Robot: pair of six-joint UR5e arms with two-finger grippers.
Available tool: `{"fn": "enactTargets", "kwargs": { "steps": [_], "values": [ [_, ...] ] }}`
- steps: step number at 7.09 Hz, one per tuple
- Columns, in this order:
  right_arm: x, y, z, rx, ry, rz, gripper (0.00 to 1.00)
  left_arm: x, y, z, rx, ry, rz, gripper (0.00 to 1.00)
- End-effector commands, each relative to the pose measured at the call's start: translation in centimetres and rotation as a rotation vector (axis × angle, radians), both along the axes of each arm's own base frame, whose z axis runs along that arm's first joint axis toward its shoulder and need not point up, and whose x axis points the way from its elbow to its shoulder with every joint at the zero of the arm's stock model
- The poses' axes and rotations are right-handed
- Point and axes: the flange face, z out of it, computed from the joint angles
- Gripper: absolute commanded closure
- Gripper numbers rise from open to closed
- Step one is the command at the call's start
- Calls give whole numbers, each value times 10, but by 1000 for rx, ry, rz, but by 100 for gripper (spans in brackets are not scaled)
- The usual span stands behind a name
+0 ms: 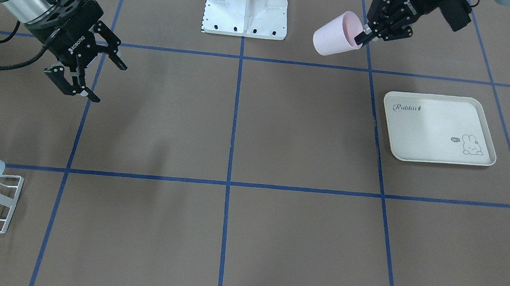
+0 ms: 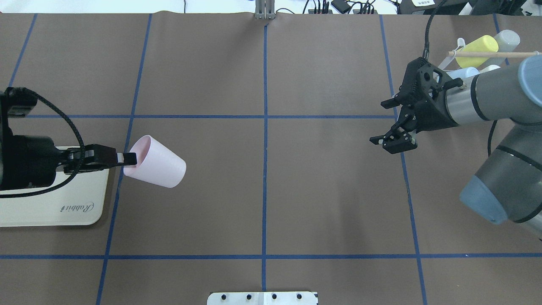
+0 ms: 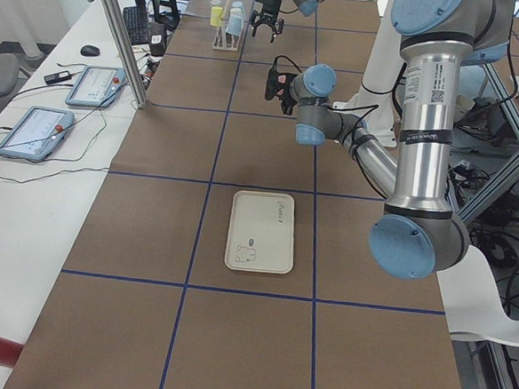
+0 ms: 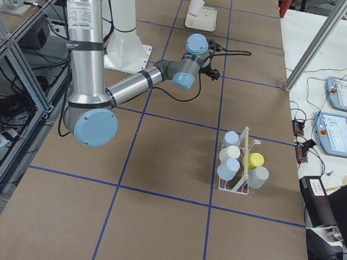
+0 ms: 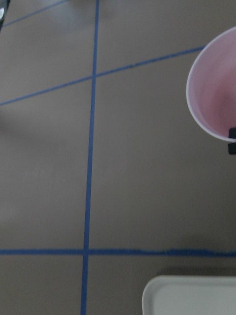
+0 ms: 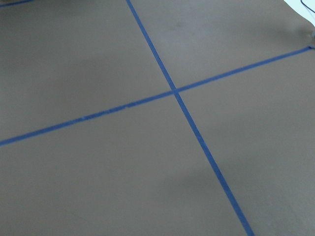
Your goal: Transfer IKEA cup to right arm and place on rack
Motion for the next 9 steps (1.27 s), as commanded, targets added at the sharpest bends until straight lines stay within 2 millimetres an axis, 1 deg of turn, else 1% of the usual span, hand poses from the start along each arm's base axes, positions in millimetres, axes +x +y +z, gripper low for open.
{"fn": "enactTargets", "kwargs": {
  "steps": [1,2,3,4,5,6,7,8,9],
  "values": [
    [-42,38,-27,28,-164,-17,0,8,-3,-67,-75,183,34,100],
    [-72,57,-50,59,-223,-4,0,13,-3,-79,-93,214,47,100],
    [-96,73,-74,81,-264,1,0,27,-5,-84,-92,221,59,100],
    [-109,86,-91,95,-294,-19,0,42,-8,-89,-92,225,67,100],
    [-121,100,-102,110,-331,-19,0,53,-14,-87,-97,211,66,100],
    [-130,112,-105,117,-351,3,0,56,-17,-85,-94,206,67,100],
    [-134,120,-110,120,-365,-2,0,61,-20,-81,-98,194,65,100],
    [-135,121,-117,124,-376,-5,0,67,-23,-79,-101,187,64,100],
    [-135,122,-118,125,-379,-6,0,77,-19,-76,-112,180,82,100]
  ]
}}
